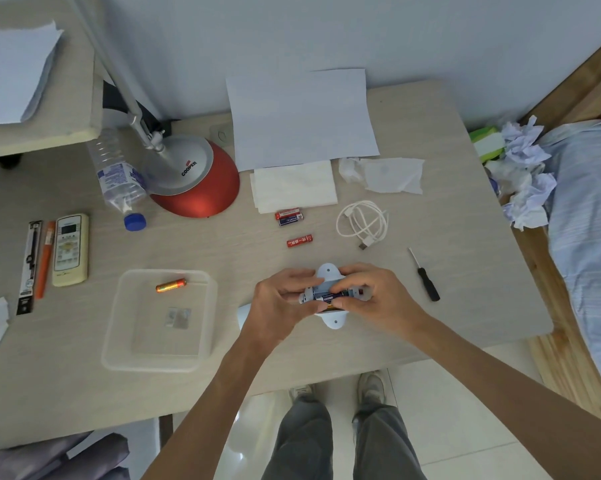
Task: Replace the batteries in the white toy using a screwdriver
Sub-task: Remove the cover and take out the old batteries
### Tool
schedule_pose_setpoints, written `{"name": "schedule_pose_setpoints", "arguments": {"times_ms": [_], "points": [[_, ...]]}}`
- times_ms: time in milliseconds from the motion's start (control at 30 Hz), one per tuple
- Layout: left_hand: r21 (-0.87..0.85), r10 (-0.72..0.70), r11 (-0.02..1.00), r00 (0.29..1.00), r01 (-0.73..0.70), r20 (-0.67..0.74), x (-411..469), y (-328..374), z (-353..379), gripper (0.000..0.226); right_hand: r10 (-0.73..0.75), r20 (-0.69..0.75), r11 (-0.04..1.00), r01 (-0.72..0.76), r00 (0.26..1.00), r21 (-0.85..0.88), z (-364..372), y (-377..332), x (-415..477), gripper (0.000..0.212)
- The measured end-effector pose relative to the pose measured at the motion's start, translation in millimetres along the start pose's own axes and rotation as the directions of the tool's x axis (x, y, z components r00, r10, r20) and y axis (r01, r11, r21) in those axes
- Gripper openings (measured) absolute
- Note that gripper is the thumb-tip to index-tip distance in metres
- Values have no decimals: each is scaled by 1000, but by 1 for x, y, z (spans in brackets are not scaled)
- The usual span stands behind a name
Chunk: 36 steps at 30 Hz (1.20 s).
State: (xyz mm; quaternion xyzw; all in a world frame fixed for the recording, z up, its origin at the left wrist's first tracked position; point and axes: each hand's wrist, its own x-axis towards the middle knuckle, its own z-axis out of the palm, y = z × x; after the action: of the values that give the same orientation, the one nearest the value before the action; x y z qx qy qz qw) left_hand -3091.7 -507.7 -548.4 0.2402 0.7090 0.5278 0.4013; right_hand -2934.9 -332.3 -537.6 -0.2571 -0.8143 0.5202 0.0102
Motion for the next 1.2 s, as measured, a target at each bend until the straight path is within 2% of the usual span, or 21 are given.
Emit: {"name": "schedule_pose_setpoints", "arguments": {"times_ms": [167, 267, 400, 667, 867, 1067, 1200], "points": [[193, 84, 978, 996, -77, -29, -2, 3, -1, 36, 29, -30, 998, -27, 999, 65, 2, 5, 0, 22], [346, 161, 925, 987, -156, 14, -3, 8, -2, 35, 38, -45, 996, -34, 998, 80, 2, 8, 2, 25], [458, 154, 874, 986, -165, 62, -3, 10, -3, 24, 12, -53, 995, -6, 999, 104, 1, 9, -1, 30], [479, 164, 861, 985, -170, 54, -2, 7, -5, 17, -46, 2, 991, 45, 999, 129, -4, 15, -12, 59], [374, 139, 917, 990, -138, 24, -11, 10, -15, 20, 8, -10, 995, -7, 1000, 104, -6, 13, -12, 60], [420, 229, 893, 967, -163, -110, -43, 40, -65, 19, 35, 34, 993, -39, 999, 116, -10, 9, -12, 62], [490, 290, 858, 932, -154, -215, -72, 44, -126, 25, 56, 46, 984, -63, 997, 168, -10, 1, -10, 84]]}}
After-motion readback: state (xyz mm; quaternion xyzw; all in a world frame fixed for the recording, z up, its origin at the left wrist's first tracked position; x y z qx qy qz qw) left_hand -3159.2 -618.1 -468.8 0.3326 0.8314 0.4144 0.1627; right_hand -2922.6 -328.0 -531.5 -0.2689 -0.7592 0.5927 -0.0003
